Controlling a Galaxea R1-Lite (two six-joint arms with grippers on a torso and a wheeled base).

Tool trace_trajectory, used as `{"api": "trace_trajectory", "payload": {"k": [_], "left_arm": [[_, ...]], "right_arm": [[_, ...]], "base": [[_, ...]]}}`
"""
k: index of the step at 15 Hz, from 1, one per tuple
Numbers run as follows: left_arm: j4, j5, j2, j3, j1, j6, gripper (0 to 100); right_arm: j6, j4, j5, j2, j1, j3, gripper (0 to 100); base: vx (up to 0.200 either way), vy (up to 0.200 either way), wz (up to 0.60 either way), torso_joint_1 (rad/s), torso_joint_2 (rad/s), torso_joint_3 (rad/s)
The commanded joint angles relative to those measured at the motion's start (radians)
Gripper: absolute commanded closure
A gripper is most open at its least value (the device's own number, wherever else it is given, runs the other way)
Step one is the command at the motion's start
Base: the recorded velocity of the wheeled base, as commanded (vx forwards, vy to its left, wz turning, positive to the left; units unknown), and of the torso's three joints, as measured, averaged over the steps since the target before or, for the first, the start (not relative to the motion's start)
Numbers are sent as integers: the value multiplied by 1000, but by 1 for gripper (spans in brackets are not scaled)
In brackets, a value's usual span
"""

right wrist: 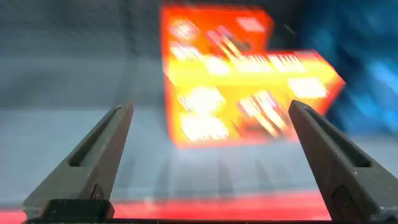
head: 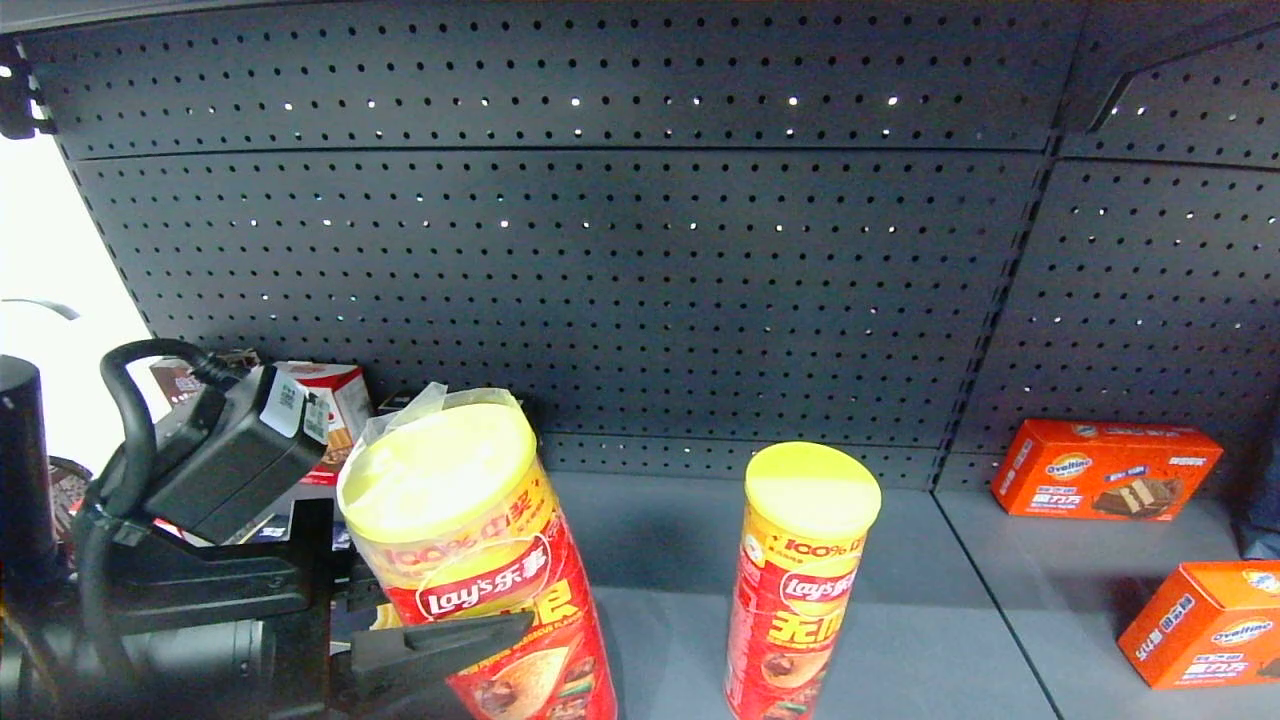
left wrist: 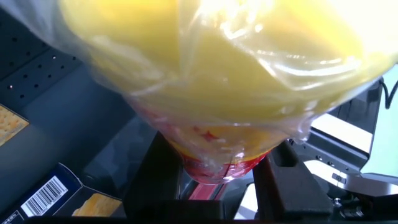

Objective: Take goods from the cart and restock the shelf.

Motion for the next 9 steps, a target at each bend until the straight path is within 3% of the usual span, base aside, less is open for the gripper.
{"api": "trace_trajectory", "payload": {"k": [1, 3, 5, 6, 9], "left_arm": [[0, -1, -13, 1, -1, 0, 100], [0, -1, -16, 2, -1, 0, 100], [1, -1, -16, 2, -9, 0, 100], [1, -1, -18, 2, -11, 0, 100], [1, -1, -27, 4, -11, 0, 100]], "right_arm": [[-3, 184, 5, -275, -92, 4, 0], [-2, 182, 60, -275, -91, 7, 0], [-2, 188, 300, -279, -94, 4, 0], [-20, 190, 372, -279, -94, 4, 0], [-28, 194, 360, -271, -99, 1, 0]], "base": [[0, 0, 0, 0, 0, 0], [0, 0, 0, 0, 0, 0], [0, 0, 0, 0, 0, 0], [0, 0, 0, 0, 0, 0], [0, 0, 0, 0, 0, 0]]}}
